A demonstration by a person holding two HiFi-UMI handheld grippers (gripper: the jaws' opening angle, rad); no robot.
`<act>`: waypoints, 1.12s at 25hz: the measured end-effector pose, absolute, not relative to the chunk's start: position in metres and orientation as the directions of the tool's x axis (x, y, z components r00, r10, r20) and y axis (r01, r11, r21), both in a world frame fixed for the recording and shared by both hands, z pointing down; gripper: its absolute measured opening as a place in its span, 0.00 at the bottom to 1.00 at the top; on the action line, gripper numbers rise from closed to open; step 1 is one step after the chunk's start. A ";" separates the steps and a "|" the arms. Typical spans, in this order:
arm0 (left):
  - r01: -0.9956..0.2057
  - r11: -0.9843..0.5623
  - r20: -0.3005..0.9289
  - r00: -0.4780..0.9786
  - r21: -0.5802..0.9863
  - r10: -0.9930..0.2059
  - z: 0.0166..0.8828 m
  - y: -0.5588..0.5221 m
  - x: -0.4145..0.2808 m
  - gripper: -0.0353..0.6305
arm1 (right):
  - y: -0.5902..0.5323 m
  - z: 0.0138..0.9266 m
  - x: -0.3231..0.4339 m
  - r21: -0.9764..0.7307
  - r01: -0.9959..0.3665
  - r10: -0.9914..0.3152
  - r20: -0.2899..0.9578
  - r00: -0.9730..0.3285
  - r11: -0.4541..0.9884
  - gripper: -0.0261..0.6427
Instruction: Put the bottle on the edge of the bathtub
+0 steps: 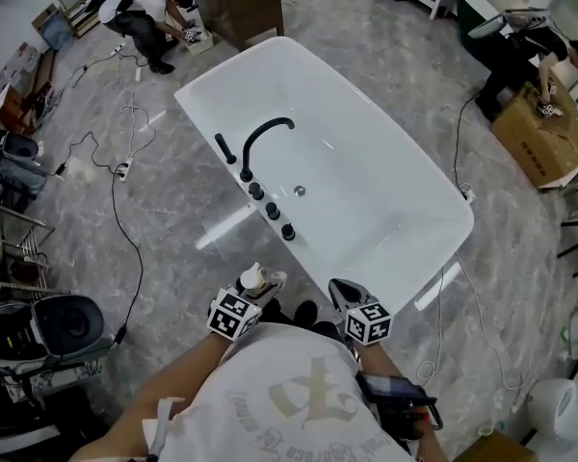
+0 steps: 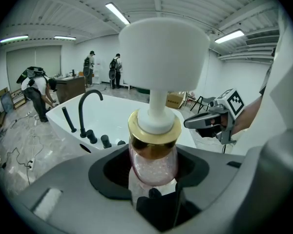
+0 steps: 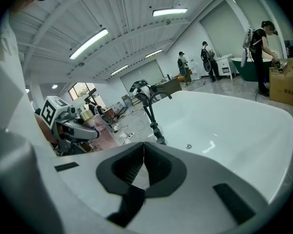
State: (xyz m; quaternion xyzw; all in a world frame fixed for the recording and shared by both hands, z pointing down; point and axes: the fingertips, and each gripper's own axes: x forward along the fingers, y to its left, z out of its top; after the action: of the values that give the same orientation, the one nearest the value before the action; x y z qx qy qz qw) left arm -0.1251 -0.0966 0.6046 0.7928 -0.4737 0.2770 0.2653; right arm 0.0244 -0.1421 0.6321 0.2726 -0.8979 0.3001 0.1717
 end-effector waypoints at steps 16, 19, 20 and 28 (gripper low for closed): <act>-0.884 -0.441 0.705 0.412 0.155 -0.577 0.623 -0.133 -0.116 0.38 | -0.159 0.651 0.034 -0.451 -0.616 -0.377 0.514 -0.771 0.646 0.05; -0.879 -0.447 0.708 0.421 0.166 -0.566 0.630 -0.140 -0.117 0.38 | -0.168 0.652 0.034 -0.445 -0.630 -0.387 0.523 -0.760 0.637 0.05; -0.878 -0.449 0.711 0.423 0.169 -0.562 0.632 -0.144 -0.118 0.38 | -0.172 0.652 0.033 -0.443 -0.634 -0.391 0.524 -0.757 0.633 0.05; -0.872 -0.463 0.728 0.420 0.159 -0.542 0.650 -0.168 -0.119 0.38 | -0.184 0.659 0.041 -0.447 -0.664 -0.404 0.547 -0.733 0.600 0.05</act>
State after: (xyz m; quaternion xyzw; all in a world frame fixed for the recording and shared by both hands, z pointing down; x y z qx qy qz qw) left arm -0.1189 -0.1684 0.6504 0.7985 -0.4427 0.3062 0.2694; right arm 0.0412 -0.1845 0.6595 0.3063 -0.8719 0.3262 0.1991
